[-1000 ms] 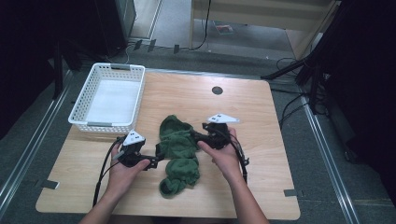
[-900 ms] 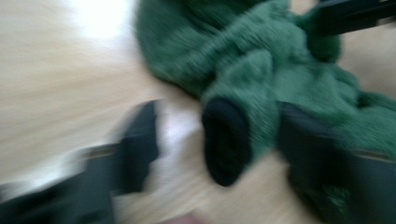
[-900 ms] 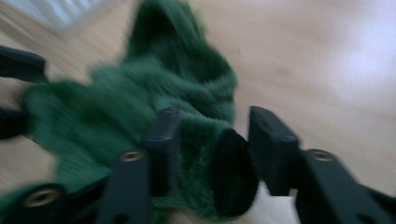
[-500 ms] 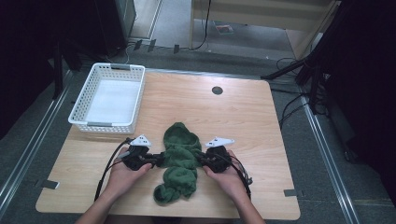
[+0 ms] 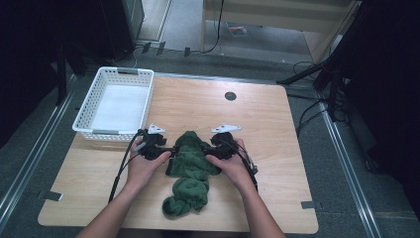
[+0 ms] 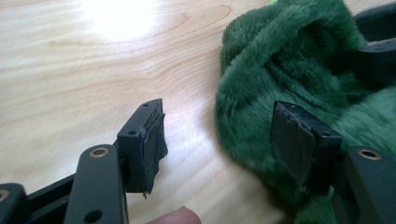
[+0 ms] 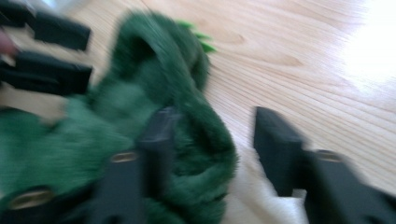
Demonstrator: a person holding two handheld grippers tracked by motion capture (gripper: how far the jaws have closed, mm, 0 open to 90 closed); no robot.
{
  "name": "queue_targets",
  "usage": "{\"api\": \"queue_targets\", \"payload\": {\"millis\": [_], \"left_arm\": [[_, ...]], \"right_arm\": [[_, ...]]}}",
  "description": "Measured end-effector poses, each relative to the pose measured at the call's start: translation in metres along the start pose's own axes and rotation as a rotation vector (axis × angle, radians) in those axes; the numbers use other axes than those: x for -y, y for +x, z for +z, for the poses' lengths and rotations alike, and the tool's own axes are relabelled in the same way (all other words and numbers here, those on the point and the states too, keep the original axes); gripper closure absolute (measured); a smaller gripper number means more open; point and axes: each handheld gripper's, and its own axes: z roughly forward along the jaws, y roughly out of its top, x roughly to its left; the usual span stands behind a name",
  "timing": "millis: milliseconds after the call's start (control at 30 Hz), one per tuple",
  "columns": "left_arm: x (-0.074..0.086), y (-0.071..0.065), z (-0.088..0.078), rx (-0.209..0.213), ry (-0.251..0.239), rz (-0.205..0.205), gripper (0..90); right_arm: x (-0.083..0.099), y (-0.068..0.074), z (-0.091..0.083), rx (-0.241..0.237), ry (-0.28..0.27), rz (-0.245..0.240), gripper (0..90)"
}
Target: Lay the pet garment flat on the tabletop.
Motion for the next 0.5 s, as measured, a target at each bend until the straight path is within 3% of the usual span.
{"api": "queue_targets", "payload": {"millis": [67,133,267,400,467,500], "left_arm": [[-0.004,-0.004,0.008,-0.033,0.013,0.047,40.2],[-0.005,-0.008,0.014,-0.048,0.028,0.1,48.7],[-0.006,-0.017,0.016,-0.075,0.019,0.241,87.2],[-0.005,-0.02,0.011,-0.161,-0.014,0.305,89.6],[-0.003,-0.019,0.013,-0.16,-0.002,0.32,89.6],[-0.002,-0.02,0.015,-0.161,0.005,0.33,88.8]], "right_arm": [[0.001,0.001,0.004,0.016,0.007,-0.024,74.5],[0.002,-0.002,0.005,0.017,0.0,-0.018,84.6],[0.0,-0.013,-0.004,0.032,-0.06,0.016,89.9],[0.006,-0.018,-0.017,0.08,-0.112,-0.031,90.0],[0.015,-0.025,-0.017,0.074,-0.089,-0.026,90.0],[0.024,-0.029,-0.014,0.071,-0.045,-0.022,89.9]]}}
